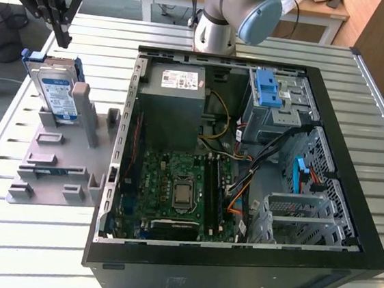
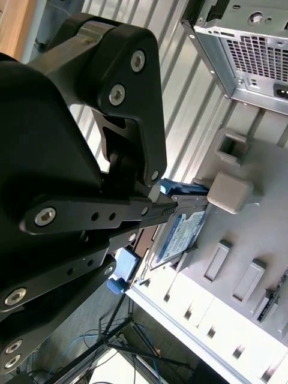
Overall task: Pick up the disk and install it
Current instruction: 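Reach for the disk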
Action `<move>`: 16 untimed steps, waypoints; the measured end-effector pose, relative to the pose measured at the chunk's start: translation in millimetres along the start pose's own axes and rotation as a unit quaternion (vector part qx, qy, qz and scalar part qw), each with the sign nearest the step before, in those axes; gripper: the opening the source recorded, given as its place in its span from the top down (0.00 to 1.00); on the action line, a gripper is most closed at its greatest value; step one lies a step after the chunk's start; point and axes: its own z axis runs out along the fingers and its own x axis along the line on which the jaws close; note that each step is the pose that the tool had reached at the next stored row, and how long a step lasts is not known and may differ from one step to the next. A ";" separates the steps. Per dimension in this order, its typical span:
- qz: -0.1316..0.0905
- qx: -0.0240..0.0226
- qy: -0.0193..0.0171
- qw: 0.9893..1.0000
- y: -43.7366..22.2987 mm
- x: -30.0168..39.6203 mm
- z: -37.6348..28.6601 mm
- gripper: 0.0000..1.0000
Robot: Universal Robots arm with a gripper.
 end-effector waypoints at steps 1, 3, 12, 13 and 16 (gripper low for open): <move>0.000 0.000 0.000 1.000 0.0 0.0 0.0 0.89; 0.000 0.000 0.000 1.000 0.0 0.1 0.0 0.89; 0.000 0.000 0.000 1.000 -0.8 11.8 0.7 0.89; -0.003 0.000 0.000 1.000 -0.9 12.7 0.8 0.89; -0.021 0.000 0.000 1.000 -0.9 13.9 1.1 0.89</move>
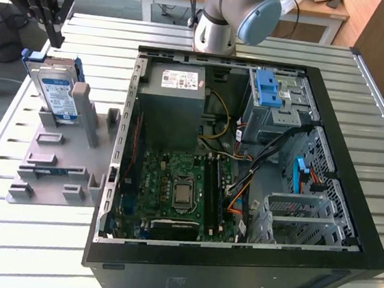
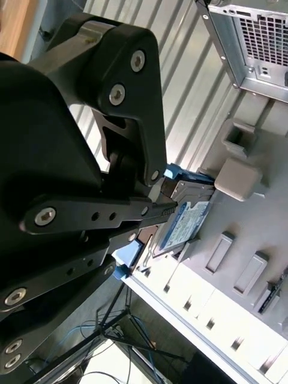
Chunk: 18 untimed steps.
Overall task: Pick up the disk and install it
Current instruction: 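Reach for the disk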
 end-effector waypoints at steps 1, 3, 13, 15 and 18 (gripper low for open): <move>-0.002 0.000 0.000 1.000 0.1 1.6 0.1 0.89; -0.002 0.000 0.000 1.000 0.5 6.0 0.3 0.89; -0.002 0.000 0.000 1.000 7.5 36.3 3.3 0.89; -0.002 0.000 0.000 1.000 9.3 42.2 3.9 0.89; -0.002 0.000 0.000 1.000 12.6 50.0 4.9 0.89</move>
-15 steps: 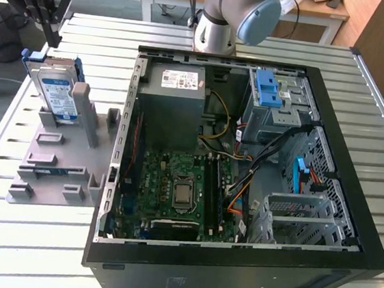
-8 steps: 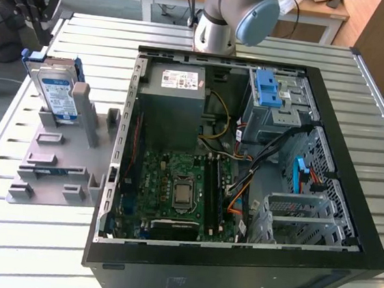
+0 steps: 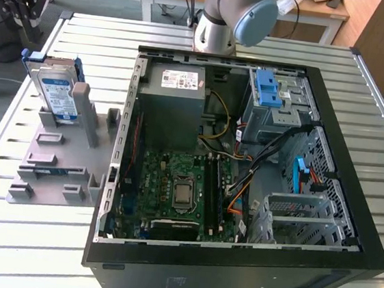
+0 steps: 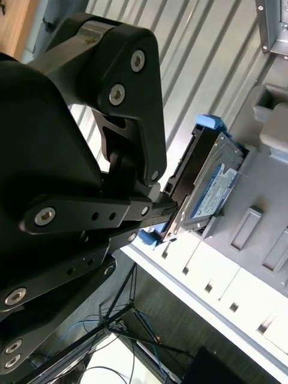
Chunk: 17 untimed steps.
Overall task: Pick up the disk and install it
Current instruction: 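Reach for the disk, then pick up the disk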
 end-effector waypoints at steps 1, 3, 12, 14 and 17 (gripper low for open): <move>0.000 0.000 0.000 1.000 0.9 3.1 0.3 0.89; 0.000 0.000 0.000 1.000 2.7 8.7 1.3 0.89; 0.000 0.000 0.001 1.000 3.6 13.6 2.6 0.89; 0.000 0.000 0.001 1.000 3.6 13.6 2.6 0.89; 0.000 0.000 0.001 1.000 3.6 13.6 2.6 0.89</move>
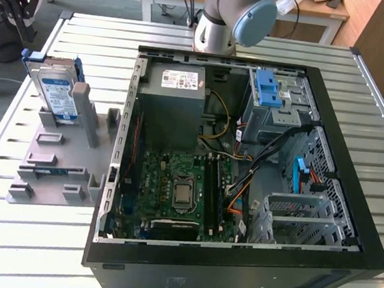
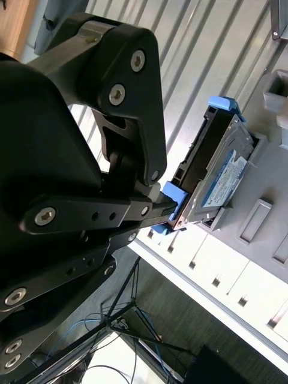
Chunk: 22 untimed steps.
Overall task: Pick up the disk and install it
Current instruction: 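Pick up the disk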
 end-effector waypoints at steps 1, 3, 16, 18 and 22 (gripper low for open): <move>0.000 0.000 0.000 1.000 0.0 0.0 0.0 0.89; -0.001 0.000 0.000 1.000 0.0 0.0 0.0 0.89; -0.038 0.002 0.000 0.999 0.1 0.0 0.4 0.89; -0.048 0.001 0.000 0.999 0.1 0.0 0.5 0.89; -0.073 0.002 0.000 0.997 0.1 0.0 0.5 0.89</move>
